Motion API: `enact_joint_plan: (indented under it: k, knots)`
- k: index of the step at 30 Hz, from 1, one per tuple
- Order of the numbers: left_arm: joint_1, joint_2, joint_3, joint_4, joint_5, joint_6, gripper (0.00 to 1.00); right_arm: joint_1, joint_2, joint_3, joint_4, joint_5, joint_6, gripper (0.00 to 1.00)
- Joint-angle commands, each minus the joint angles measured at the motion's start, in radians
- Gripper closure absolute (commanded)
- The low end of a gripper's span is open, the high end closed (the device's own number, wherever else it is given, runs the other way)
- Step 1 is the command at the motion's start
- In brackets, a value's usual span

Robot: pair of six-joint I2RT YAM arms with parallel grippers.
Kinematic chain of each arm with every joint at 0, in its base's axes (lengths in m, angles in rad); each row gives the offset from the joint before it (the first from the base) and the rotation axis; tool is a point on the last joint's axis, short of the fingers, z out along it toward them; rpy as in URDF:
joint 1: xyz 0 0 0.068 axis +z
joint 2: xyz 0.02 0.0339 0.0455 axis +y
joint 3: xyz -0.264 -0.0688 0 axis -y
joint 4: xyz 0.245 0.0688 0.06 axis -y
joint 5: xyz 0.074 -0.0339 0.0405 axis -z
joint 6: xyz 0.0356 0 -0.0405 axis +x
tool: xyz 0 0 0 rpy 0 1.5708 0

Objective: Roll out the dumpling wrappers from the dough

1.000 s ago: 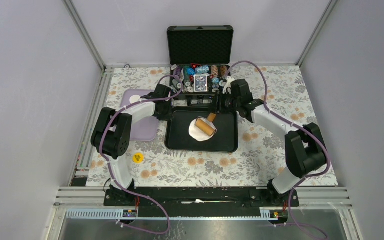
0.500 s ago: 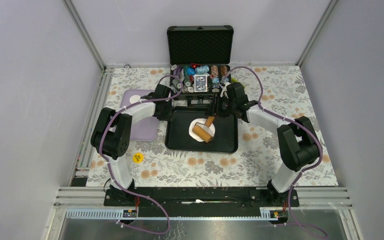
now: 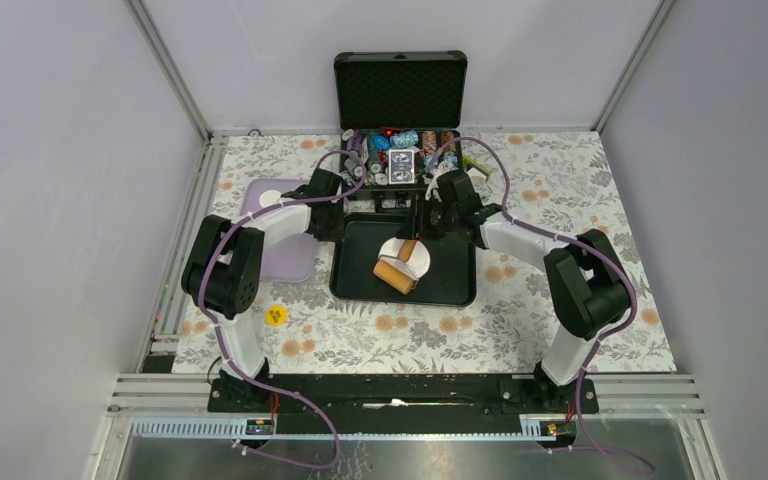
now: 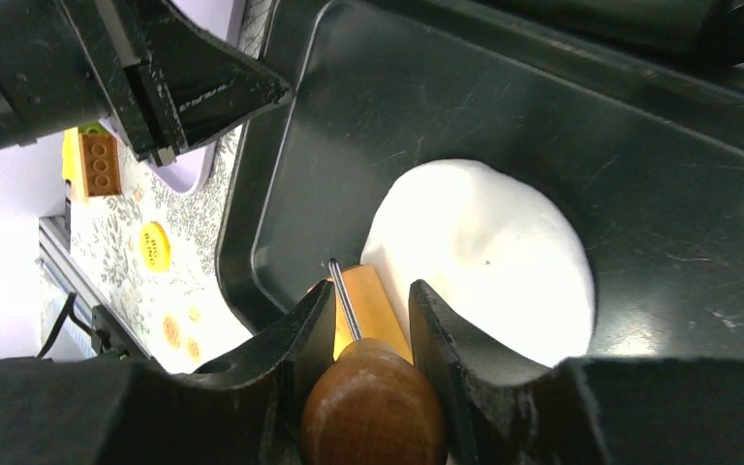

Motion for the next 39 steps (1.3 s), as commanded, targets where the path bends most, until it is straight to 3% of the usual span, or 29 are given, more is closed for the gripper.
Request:
enact_joint_plan:
  k: [1, 6, 12, 17, 25, 39]
  knots:
    - [-0.002, -0.007, -0.032, -0.029, -0.09, 0.003, 1.0, 0.031, 0.064, -0.051, -0.139, 0.104, -0.096, 1.0]
    - [-0.001, -0.008, -0.031, -0.029, -0.089, 0.004, 1.0, 0.03, 0.04, 0.004, -0.142, 0.065, -0.114, 1.0]
    - [-0.001, -0.008, -0.032, -0.028, -0.091, 0.004, 1.0, -0.061, -0.04, 0.125, -0.089, -0.066, -0.06, 1.0]
    - [-0.002, -0.007, -0.032, -0.028, -0.089, 0.003, 1.0, -0.111, -0.045, 0.159, -0.055, -0.073, -0.062, 1.0]
    - [-0.001, -0.009, -0.033, -0.027, -0.09, 0.003, 1.0, -0.106, 0.071, 0.072, -0.062, -0.048, -0.115, 1.0]
    - [-0.001, -0.01, -0.034, -0.024, -0.091, 0.003, 1.0, -0.012, 0.094, -0.038, -0.096, 0.019, -0.182, 1.0]
